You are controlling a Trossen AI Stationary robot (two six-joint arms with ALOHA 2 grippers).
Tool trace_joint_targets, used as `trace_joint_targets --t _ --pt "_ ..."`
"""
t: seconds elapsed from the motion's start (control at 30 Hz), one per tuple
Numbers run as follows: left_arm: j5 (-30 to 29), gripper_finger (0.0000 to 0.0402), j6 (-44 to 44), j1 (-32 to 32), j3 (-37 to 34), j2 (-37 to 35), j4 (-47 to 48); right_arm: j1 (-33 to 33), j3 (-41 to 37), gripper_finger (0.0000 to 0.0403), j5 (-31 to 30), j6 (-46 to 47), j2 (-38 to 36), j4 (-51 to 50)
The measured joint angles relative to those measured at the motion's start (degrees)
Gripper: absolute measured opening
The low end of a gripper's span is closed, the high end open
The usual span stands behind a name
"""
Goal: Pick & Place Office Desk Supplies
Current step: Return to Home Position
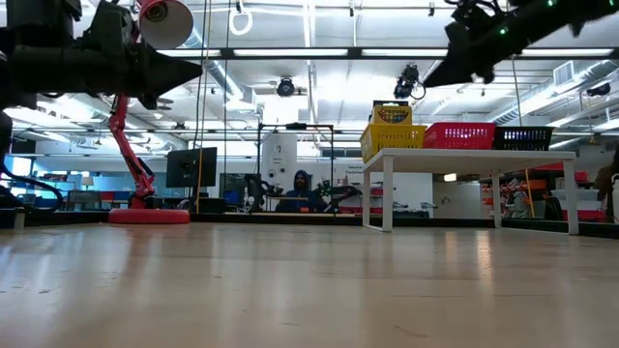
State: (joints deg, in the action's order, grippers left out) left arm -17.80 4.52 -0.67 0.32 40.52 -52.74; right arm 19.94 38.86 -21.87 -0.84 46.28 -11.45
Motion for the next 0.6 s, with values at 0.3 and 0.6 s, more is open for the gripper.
trace_joint_targets --t 0.3,0.6 --pt "-1.9 0.0008 0.8 0.0 0.0 -15.5 15.2 -5.6 -18.5 0.0004 14.2 -1.2 -2.0 27.8" --pt "-1.9 0.0008 1.4 -0.1 0.0 -28.5 28.9 -5.7 -27.8 0.0004 20.0 -0.6 -17.6 28.0"
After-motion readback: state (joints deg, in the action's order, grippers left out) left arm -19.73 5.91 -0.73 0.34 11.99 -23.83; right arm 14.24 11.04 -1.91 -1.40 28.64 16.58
